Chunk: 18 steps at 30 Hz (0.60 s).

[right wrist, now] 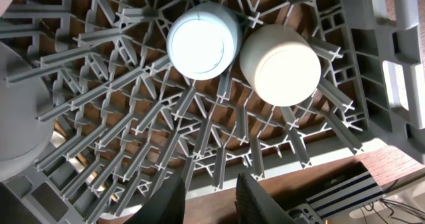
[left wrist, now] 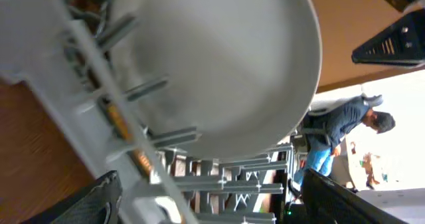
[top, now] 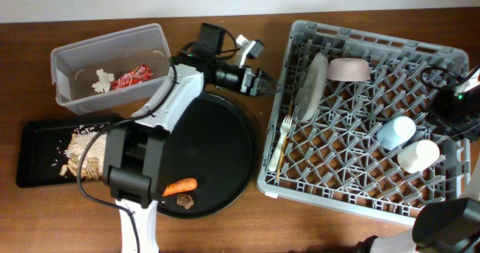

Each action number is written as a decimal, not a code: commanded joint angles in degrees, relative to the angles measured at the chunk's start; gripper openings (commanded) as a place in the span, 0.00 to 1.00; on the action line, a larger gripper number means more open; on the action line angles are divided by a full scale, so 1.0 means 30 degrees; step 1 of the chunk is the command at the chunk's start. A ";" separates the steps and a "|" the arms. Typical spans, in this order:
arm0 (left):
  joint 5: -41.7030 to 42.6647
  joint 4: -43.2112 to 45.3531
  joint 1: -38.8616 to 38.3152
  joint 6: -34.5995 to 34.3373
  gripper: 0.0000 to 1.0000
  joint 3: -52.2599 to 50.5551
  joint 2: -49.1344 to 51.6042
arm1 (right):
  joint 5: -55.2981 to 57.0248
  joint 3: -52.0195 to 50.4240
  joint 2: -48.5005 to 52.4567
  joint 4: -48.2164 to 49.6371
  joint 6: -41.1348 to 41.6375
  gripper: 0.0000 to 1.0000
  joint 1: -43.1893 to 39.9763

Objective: Sort waste into correct bins and load items into the dishwasher rack

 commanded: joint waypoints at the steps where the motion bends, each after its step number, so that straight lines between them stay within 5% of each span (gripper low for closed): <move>1: 0.0219 -0.0758 0.0248 0.0124 0.86 0.0124 0.0131 | -0.0102 -0.0015 -0.0168 -0.0007 -0.0131 0.29 0.0124; 5: -0.0408 -0.2637 0.0211 0.0204 0.79 0.0124 0.0131 | -0.0189 -0.0015 -0.0160 -0.0007 -0.0131 0.29 0.0124; 9: -0.6142 -0.7533 0.0117 0.0175 0.43 0.0117 0.0138 | -0.2251 -0.0036 -0.0102 0.0291 -0.1661 0.14 0.0772; 12: -0.9566 -0.9930 -0.0641 0.0058 0.18 0.0117 0.0153 | -0.1690 -0.0226 0.0051 0.0634 -0.1727 0.14 0.2266; 18: -1.1285 -1.1009 -0.4218 -0.0474 0.11 0.0080 0.0168 | -0.1304 -0.0226 0.0051 0.0641 -0.1727 0.15 0.2849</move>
